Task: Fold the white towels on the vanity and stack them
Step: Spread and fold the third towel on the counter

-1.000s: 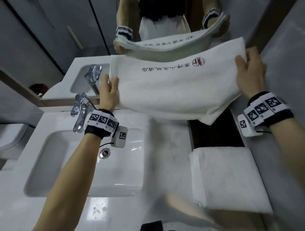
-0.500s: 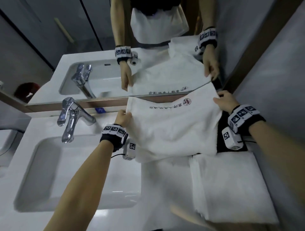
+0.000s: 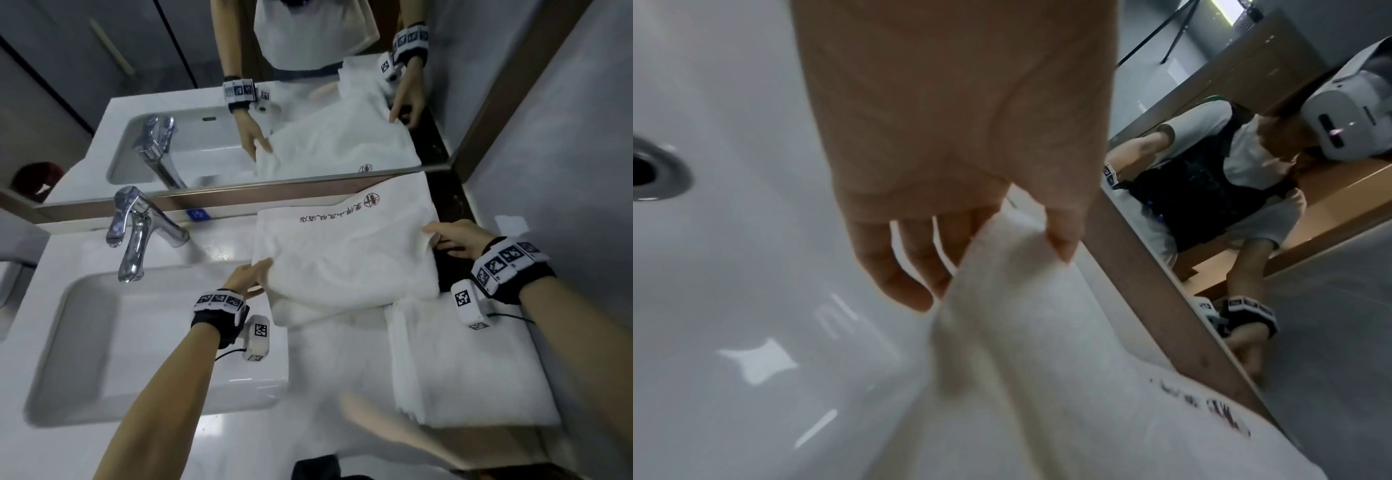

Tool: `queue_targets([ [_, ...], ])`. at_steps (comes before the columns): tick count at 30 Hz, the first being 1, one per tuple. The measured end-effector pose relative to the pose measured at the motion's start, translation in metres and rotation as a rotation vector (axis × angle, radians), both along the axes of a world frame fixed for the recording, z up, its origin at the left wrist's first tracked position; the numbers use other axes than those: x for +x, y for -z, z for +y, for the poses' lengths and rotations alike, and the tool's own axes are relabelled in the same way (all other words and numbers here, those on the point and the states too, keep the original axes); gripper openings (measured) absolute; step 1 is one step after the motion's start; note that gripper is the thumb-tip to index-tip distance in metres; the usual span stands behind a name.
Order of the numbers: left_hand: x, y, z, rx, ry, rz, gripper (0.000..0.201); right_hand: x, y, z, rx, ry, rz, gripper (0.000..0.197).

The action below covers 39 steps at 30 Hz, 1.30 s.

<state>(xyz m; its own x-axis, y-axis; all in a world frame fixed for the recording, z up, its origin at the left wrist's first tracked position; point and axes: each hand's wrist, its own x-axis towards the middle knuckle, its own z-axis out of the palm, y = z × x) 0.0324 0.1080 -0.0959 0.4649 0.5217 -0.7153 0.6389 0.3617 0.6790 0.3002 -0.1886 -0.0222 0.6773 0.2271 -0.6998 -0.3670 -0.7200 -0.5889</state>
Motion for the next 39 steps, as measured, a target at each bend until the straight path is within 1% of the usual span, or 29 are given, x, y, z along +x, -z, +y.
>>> queue_targets([
  [2, -0.012, 0.004, -0.011, 0.020, -0.014, -0.084, 0.037, -0.005, 0.004, -0.001, 0.020, -0.022, -0.042, 0.019],
  [4, -0.019, 0.004, -0.016, 0.073, -0.066, -0.192, 0.042, -0.007, 0.007, -0.001, 0.096, 0.029, -0.136, 0.011],
  [5, -0.021, 0.001, -0.016, 0.087, -0.110, -0.240, 0.048, -0.007, 0.005, -0.001, 0.130, 0.050, -0.191, 0.010],
  [7, -0.019, -0.007, -0.011, 0.102, -0.244, -0.288, 0.069, -0.007, -0.002, 0.000, 0.208, 0.077, -0.247, 0.010],
  [8, -0.016, -0.012, -0.008, 0.121, -0.298, -0.307, 0.073, -0.006, -0.007, 0.001, 0.248, 0.089, -0.250, 0.010],
  [9, -0.011, -0.016, -0.005, 0.159, -0.327, -0.317, 0.073, -0.006, -0.011, 0.002, 0.270, 0.104, -0.240, 0.018],
  [11, -0.003, -0.023, -0.005, 0.303, -0.278, -0.254, 0.068, -0.007, -0.015, 0.004, 0.275, 0.120, -0.231, 0.027],
  [13, 0.002, -0.023, -0.010, 0.460, -0.116, -0.142, 0.048, -0.011, -0.016, 0.002, 0.226, 0.107, -0.214, 0.030],
  [14, 0.002, -0.021, -0.014, 0.500, -0.026, -0.092, 0.038, -0.015, -0.015, 0.000, 0.201, 0.096, -0.189, 0.035],
  [15, 0.001, -0.017, -0.017, 0.509, 0.042, -0.036, 0.038, -0.019, -0.013, -0.003, 0.179, 0.082, -0.145, 0.039],
  [17, -0.008, -0.006, -0.022, 0.466, 0.105, 0.073, 0.047, -0.029, -0.010, -0.014, 0.134, 0.059, -0.087, 0.048],
  [19, -0.023, 0.002, -0.026, 0.434, 0.101, 0.041, 0.038, -0.040, -0.009, -0.025, 0.075, 0.052, -0.125, 0.050],
  [20, -0.032, 0.006, -0.030, 0.428, 0.072, 0.002, 0.036, -0.045, -0.009, -0.030, 0.038, 0.032, -0.199, 0.044],
  [21, -0.040, 0.009, -0.035, 0.418, 0.012, -0.035, 0.033, -0.051, -0.011, -0.035, -0.009, -0.014, -0.304, 0.041],
  [22, -0.047, 0.011, -0.042, 0.413, -0.060, -0.061, 0.032, -0.058, -0.013, -0.039, -0.067, -0.086, -0.411, 0.048],
  [23, -0.053, 0.012, -0.050, 0.423, -0.110, -0.073, 0.039, -0.066, -0.017, -0.042, -0.132, -0.177, -0.491, 0.053],
  [24, -0.057, 0.013, -0.057, 0.428, -0.116, -0.074, 0.048, -0.076, -0.022, -0.043, -0.197, -0.272, -0.534, 0.058],
  [26, -0.062, 0.013, -0.069, 0.401, 0.002, -0.030, 0.067, -0.090, -0.027, -0.041, -0.321, -0.463, -0.542, 0.062],
  [27, -0.063, 0.015, -0.073, 0.372, 0.075, 0.000, 0.078, -0.095, -0.028, -0.039, -0.362, -0.535, -0.536, 0.058],
  [28, -0.064, 0.015, -0.076, 0.331, 0.120, 0.021, 0.087, -0.098, -0.028, -0.036, -0.374, -0.577, -0.536, 0.053],
  [29, -0.063, 0.014, -0.076, 0.290, 0.139, 0.027, 0.088, -0.099, -0.027, -0.034, -0.352, -0.588, -0.535, 0.049],
  [30, -0.062, 0.013, -0.075, 0.253, 0.139, 0.028, 0.080, -0.100, -0.024, -0.032, -0.300, -0.571, -0.532, 0.045],
  [31, -0.061, 0.013, -0.074, 0.226, 0.128, 0.019, 0.064, -0.099, -0.022, -0.032, -0.235, -0.541, -0.524, 0.041],
  [33, -0.057, 0.008, -0.072, 0.204, 0.104, -0.005, 0.020, -0.097, -0.018, -0.031, -0.084, -0.444, -0.503, 0.032],
  [34, -0.057, 0.004, -0.070, 0.196, 0.064, -0.035, 0.015, -0.096, -0.015, -0.029, -0.003, -0.381, -0.489, 0.032],
  [35, -0.057, 0.002, -0.067, 0.164, 0.007, -0.077, 0.018, -0.096, -0.014, -0.027, 0.070, -0.313, -0.474, 0.034],
  [36, -0.057, -0.005, -0.067, 0.113, -0.034, -0.124, 0.012, -0.095, -0.013, -0.024, 0.123, -0.242, -0.467, 0.036],
  [37, -0.057, -0.010, -0.067, 0.088, -0.065, -0.168, 0.013, -0.094, -0.013, -0.020, 0.156, -0.176, -0.461, 0.038],
  [39, -0.056, -0.022, -0.068, 0.089, -0.100, -0.233, 0.026, -0.093, -0.014, -0.010, 0.190, -0.068, -0.422, 0.041],
])
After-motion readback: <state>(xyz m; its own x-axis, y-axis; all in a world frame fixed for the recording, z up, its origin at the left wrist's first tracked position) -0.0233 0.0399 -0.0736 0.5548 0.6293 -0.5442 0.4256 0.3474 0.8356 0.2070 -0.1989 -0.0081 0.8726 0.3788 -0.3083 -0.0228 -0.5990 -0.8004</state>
